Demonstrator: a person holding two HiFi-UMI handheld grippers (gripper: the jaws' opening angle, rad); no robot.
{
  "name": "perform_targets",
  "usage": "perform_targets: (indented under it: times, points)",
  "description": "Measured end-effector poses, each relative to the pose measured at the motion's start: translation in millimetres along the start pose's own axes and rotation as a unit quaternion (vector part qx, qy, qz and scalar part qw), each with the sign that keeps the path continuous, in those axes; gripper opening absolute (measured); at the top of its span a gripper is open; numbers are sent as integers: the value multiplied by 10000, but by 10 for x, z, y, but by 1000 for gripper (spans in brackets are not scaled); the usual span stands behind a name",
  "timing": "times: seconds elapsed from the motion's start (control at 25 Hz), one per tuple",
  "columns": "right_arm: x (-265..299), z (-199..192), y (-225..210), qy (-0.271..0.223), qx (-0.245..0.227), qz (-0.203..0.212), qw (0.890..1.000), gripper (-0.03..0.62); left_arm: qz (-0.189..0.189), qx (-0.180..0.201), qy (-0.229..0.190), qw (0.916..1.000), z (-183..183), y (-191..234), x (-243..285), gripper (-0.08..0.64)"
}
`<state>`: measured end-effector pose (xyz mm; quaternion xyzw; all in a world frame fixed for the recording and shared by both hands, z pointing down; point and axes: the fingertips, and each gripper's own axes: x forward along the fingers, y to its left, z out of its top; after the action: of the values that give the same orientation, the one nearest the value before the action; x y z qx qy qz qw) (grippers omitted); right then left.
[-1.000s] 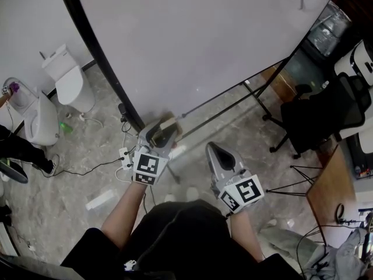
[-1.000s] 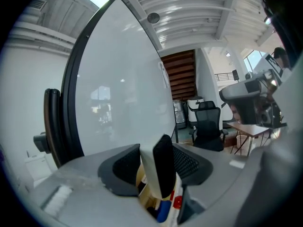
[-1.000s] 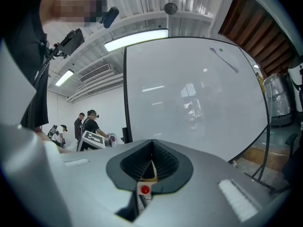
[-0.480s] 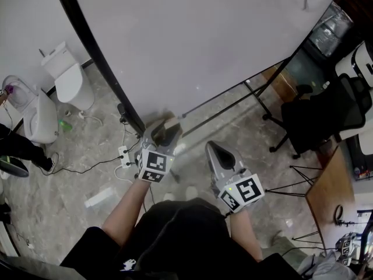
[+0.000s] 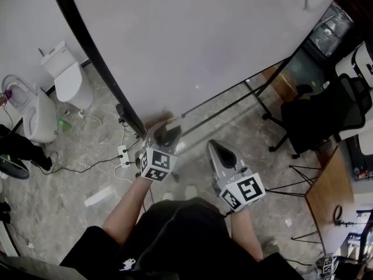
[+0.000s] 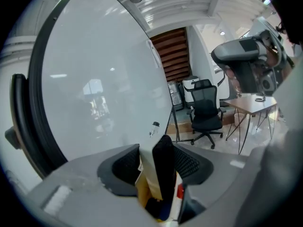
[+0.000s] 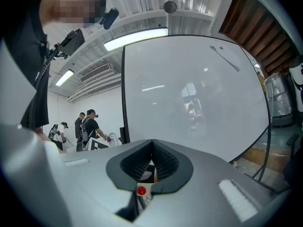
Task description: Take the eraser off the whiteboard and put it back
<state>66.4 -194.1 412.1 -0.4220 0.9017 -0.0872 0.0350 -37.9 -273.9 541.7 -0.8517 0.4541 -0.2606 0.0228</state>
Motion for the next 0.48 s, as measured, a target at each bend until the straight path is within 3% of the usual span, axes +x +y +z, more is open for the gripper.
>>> perform_targets:
  times: [0.48]
  points:
    - [12,11,-6,-5,11,1,10000,9,120,291,222,9993,-42,-22,52,249]
